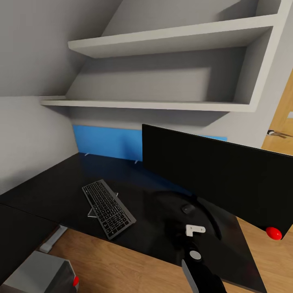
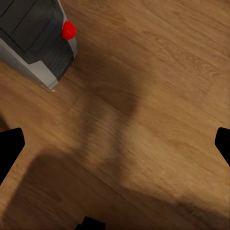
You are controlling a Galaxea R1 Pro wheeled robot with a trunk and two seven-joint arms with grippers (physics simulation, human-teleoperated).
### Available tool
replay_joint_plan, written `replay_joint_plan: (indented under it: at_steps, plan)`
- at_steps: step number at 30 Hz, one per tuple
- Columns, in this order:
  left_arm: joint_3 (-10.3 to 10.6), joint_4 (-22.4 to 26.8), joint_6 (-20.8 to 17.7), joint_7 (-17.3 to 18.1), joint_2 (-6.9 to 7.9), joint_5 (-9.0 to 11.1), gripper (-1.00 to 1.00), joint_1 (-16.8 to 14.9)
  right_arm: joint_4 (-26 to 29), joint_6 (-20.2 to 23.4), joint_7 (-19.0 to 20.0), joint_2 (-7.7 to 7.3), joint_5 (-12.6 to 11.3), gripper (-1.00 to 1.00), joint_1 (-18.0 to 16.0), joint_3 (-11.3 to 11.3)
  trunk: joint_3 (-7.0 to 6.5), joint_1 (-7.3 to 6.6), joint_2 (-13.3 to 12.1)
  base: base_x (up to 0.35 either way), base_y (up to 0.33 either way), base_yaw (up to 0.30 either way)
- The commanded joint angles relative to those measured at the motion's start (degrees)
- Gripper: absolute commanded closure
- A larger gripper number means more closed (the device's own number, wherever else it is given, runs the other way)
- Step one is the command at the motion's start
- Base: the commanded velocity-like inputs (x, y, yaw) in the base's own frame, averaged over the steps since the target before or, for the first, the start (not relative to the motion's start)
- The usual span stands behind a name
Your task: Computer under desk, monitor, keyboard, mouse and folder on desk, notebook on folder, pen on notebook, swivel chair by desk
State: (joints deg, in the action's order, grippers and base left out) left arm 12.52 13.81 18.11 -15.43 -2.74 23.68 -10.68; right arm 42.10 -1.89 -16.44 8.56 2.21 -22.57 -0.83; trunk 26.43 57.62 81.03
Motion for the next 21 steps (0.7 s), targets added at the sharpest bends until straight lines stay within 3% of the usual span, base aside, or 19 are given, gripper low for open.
replay_joint_plan:
  at_steps: [1, 5, 6, 21]
  plan:
    - [0.49, -0.01, 0.17, -0.37, 0.02, 0.31, -1.0, -0.04, -0.12, 0.26, -0.52, -0.01, 0.16, -1.0, -0.02, 0.24, 0.07, 0.0, 0.03, 0.0, 0.0, 0.0]
    - [0.49, -0.01, 0.17, -0.38, 0.02, 0.31, -1.0, -0.04, -0.14, 0.02, -0.52, -0.03, 0.16, -1.0, -0.02, 1.12, 0.07, 0.0, 0.03, 0.0, 0.0, 0.0]
    - [0.49, -0.01, 0.17, -0.38, 0.02, 0.31, -1.0, -0.04, -0.14, 2.95, -0.52, -0.03, 0.16, -1.0, -0.02, 1.96, 0.07, 0.0, 0.03, 0.0, 0.0, 0.0]
    - [0.49, 0.0, 0.17, -0.38, 0.05, 0.32, -1.0, -0.04, -0.17, 2.95, -0.52, 0.0, 0.17, -1.0, -0.02, 2.32, 0.07, 0.0, 0.03, 0.005, 0.0, 0.0]
